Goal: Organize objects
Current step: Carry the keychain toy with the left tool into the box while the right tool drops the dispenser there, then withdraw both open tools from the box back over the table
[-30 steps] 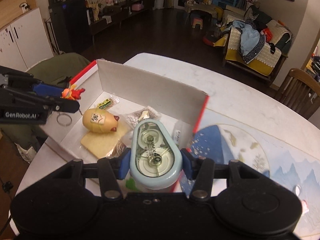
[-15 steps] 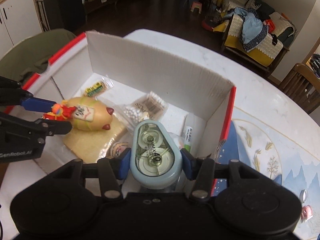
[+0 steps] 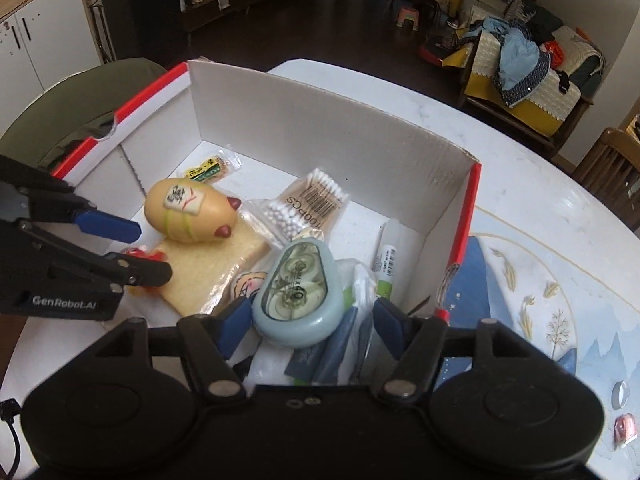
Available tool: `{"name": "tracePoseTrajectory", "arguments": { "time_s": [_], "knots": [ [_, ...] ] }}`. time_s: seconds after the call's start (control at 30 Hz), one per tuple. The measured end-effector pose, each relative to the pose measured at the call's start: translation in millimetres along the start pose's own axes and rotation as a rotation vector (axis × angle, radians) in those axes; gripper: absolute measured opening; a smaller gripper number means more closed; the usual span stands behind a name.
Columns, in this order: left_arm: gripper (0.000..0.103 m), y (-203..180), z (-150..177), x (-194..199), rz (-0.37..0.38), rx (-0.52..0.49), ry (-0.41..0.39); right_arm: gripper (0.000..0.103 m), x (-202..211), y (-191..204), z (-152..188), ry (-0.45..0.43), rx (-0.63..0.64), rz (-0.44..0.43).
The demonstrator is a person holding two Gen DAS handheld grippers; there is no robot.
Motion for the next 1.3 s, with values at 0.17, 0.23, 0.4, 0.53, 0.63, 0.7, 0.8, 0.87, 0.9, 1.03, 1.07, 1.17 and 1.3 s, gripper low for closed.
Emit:
{"name": "tracePoseTrajectory", "arguments": {
  "time_s": [0.17,0.23,0.4,0.53,0.63,0.7,0.8,0.87,0.9,1.03,1.07,1.17,1.3],
  "knots": [
    [0.064,-10.1,0.6,5.2,-0.02,-0.029,-0.02,0.071,15.1,-8.7,4.8,-0.028,-0.017,-0.024],
    [0.064,-14.0,0.9,8.5,-0.032,-0.041,-0.027,0.071,20.3,-12.1,6.6,-0.038,-0.019,-0.023],
    [0.064,-20.7,0.3,20.2,-0.039,-0.035,-0.055,0.073,37.4,-21.9,11.6,-0.068,-0.033,-0.045],
    [0.064,-30.6,-0.6,31.2,-0.037,-0.037,-0.084,0.076,53.4,-28.3,14.3,-0.102,-0.044,-0.07],
    [0.064,-41.9,-1.4,39.5,-0.03,-0.039,-0.103,0.077,65.9,-34.4,19.3,-0.127,-0.043,-0.082],
    [0.065,-50.4,-1.5,44.4,-0.019,-0.038,-0.115,0.08,73.3,-39.9,24.2,-0.139,-0.043,-0.088],
    [0.07,-66.0,-1.7,49.7,-0.002,-0.038,-0.132,0.082,84.0,-49.8,33.1,-0.153,-0.049,-0.101],
    [0.074,-77.6,-1.9,52.6,0.0,-0.043,-0.148,0.084,90.3,-58.6,39.7,-0.161,-0.055,-0.109],
    [0.074,-84.1,-2.0,53.8,0.002,-0.045,-0.155,0.085,93.2,-63.0,42.4,-0.164,-0.057,-0.113],
    [0.074,-109.3,-3.2,52.7,0.008,-0.047,-0.167,0.09,103.0,-84.6,57.3,-0.174,-0.075,-0.13],
    [0.074,-115.6,-3.5,51.5,0.009,-0.047,-0.169,0.092,104.7,-90.5,61.4,-0.176,-0.079,-0.133],
    [0.075,-134.2,-4.7,44.8,0.01,-0.039,-0.17,0.098,109.3,-108.5,73.9,-0.185,-0.089,-0.141],
    [0.083,-161.1,-5.9,33.0,0.013,-0.033,-0.169,0.102,112.7,-133.9,92.0,-0.194,-0.09,-0.137]
  ]
}}
Point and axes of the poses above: each gripper's, at about its wrist camera, not at the fingertips, and x roughly against the way its jaws point, y to its left, z to its underside, the point moved 3 cm from there along -x, roughly the way its jaws point, and after that the axes turned 11 degrees about z, right-handed, at the moved point
